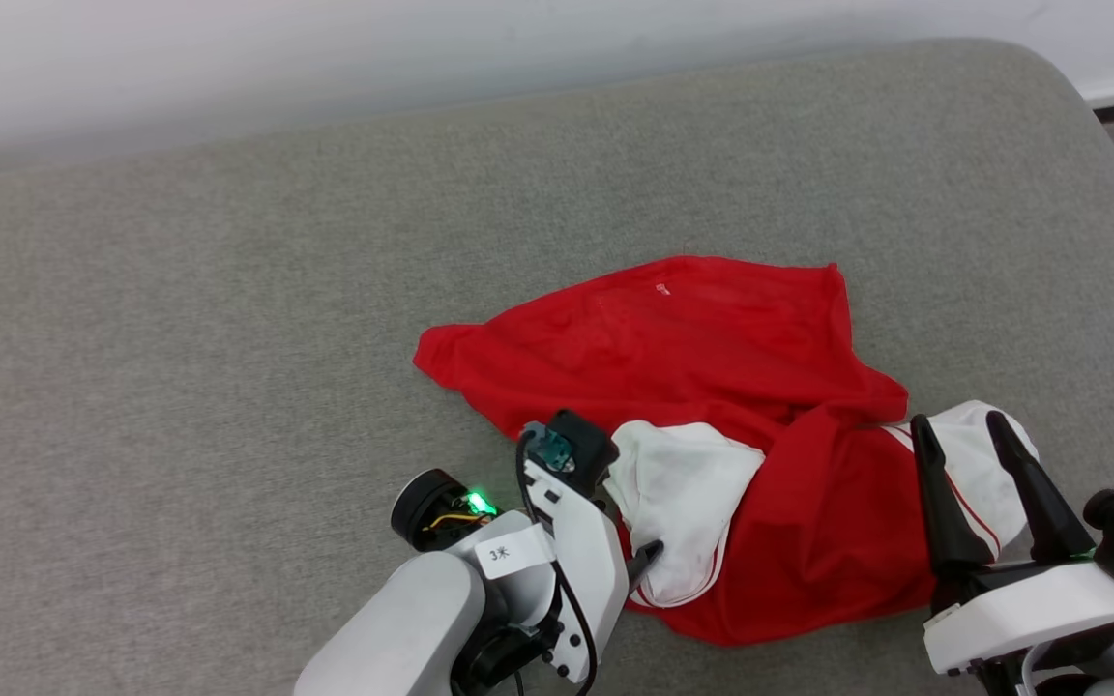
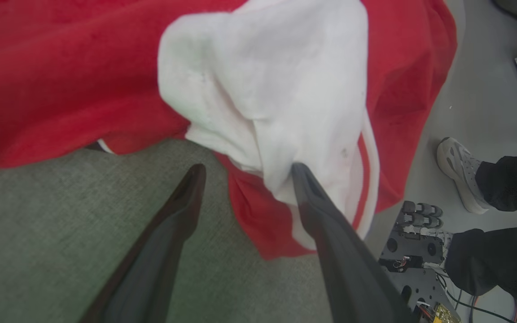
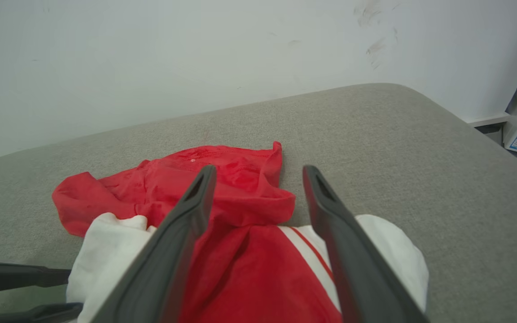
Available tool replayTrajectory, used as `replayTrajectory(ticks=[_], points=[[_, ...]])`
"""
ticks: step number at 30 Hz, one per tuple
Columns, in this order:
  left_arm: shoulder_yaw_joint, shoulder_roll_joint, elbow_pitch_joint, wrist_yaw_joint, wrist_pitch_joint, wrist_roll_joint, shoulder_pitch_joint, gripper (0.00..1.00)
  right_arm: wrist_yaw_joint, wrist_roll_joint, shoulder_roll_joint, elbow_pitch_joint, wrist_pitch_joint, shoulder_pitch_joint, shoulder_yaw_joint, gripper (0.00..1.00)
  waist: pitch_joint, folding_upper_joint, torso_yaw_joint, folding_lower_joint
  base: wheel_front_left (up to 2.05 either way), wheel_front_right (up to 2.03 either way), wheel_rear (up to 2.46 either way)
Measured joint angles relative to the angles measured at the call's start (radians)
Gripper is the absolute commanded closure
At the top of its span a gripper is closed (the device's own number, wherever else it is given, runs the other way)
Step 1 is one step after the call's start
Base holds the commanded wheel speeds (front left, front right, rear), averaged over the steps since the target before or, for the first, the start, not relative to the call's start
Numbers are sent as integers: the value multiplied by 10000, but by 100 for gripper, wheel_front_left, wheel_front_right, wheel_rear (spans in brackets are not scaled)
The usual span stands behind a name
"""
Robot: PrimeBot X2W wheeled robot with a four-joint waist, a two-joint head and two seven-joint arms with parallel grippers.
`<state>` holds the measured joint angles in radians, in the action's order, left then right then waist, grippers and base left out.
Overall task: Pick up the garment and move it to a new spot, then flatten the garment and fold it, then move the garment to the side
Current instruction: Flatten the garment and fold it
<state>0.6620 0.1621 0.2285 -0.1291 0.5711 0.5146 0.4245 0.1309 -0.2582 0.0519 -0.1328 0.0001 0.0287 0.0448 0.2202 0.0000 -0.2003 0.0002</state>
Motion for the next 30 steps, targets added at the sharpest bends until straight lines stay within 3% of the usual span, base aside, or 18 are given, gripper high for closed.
replayTrajectory(ticks=[2, 3, 4, 5, 12, 17, 18, 30], points=[[207, 44, 58, -2, 33, 38, 190, 0, 0, -71, -2, 174, -88, -81, -71, 0, 156, 0, -103, 0, 0, 0, 0], [278, 54, 61, -2, -35, 94, 274, 17, 0, -107, -2, 253, -119, -112, -88, 0, 220, 0, -146, 0, 0, 0, 0], [360, 100, 59, -2, -90, 98, 368, 76, 0, -144, -2, 337, -180, -148, -113, 0, 276, 0, -181, 0, 0, 0, 0], [387, 142, 58, -2, -230, 92, 440, 100, 0, -157, -2, 424, -228, -179, -109, 0, 321, 0, -209, 0, 0, 0, 0], [341, 499, -405, 21, -1116, -79, 627, 100, 0, -238, -4, 976, -395, -282, -52, 0, 189, 0, -26, 0, 0, 0, 0], [-25, 849, -1034, 401, -1643, -297, 595, 100, 0, -159, -8, 1045, -347, -276, 219, 0, -50, 0, 378, -1, 0, 0, 0], [-393, 1104, -1419, 763, -1896, -318, 338, 100, 0, -121, -8, 1041, -251, -251, 353, 0, -188, 0, 693, 0, 0, 0, 0], [-2610, 2190, -2313, 2748, -2792, 585, -2364, 100, 0, -46, -10, 740, 100, 79, 663, 0, -759, 0, 1873, -1, 0, 0, 0]])
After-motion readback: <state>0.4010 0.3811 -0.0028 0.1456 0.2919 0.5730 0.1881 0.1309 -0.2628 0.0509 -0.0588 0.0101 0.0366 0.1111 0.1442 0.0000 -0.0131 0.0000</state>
